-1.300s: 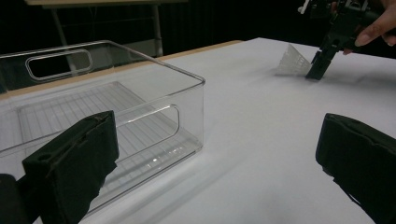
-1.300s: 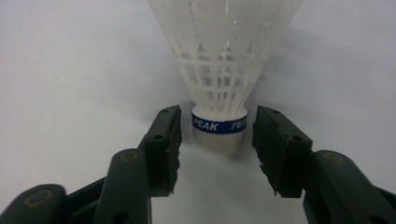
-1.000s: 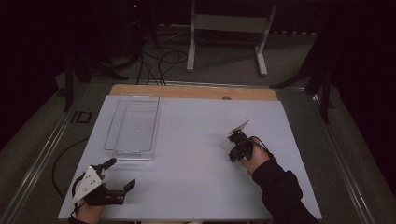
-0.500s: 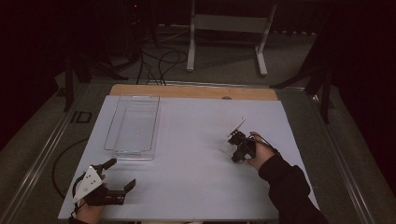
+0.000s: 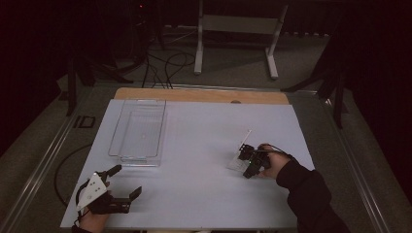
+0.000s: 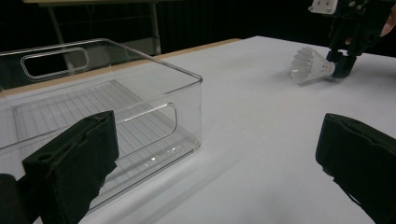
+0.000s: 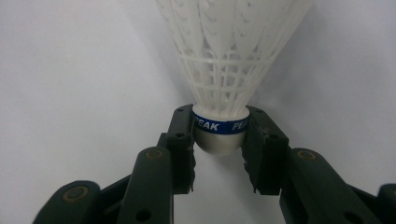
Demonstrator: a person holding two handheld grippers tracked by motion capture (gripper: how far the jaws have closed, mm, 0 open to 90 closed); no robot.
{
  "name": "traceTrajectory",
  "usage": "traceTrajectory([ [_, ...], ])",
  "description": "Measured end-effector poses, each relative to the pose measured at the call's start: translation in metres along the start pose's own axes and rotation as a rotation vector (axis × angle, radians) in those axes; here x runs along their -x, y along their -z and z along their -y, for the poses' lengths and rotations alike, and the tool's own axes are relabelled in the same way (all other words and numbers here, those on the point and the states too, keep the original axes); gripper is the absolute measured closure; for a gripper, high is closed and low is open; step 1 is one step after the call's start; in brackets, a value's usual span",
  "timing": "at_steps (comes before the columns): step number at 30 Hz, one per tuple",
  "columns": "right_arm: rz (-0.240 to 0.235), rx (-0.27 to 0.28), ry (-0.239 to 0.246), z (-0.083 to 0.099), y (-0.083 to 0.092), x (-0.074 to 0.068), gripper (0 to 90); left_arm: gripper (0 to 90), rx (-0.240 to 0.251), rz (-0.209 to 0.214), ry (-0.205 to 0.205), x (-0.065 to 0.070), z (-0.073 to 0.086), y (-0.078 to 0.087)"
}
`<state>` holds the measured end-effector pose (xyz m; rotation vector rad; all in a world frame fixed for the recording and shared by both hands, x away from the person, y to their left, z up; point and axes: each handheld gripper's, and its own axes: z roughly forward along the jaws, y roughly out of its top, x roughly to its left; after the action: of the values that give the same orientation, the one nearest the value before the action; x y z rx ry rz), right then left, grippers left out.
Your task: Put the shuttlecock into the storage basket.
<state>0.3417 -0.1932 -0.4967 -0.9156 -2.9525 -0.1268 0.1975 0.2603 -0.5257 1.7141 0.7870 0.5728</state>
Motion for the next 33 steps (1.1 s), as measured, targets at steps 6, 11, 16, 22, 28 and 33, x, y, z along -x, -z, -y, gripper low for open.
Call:
traceTrajectory([
  [6,-0.02,-0.009,0.129,0.003,0.004,-0.006,65.8,0.0,-0.002,0.0,-0.001,0.0,0.0,0.0],
  [11,-0.045,0.01,0.229,0.006,0.007,-0.01,65.8,0.0,-0.002,0.0,-0.002,0.0,0.0,0.0],
  [16,-0.052,0.009,0.284,0.007,0.01,-0.013,65.8,0.0,-0.004,0.001,-0.002,0.0,0.0,0.0],
  [22,-0.06,0.019,0.353,0.008,0.012,-0.018,65.8,0.0,-0.004,0.001,-0.002,0.0,0.0,0.0],
  [28,-0.056,0.009,0.403,0.009,0.01,-0.023,65.8,0.0,-0.004,0.001,-0.002,0.001,0.0,0.0],
  [33,-0.064,0.009,0.444,0.011,0.009,-0.029,65.9,0.0,-0.006,0.003,-0.004,0.001,0.0,-0.001],
])
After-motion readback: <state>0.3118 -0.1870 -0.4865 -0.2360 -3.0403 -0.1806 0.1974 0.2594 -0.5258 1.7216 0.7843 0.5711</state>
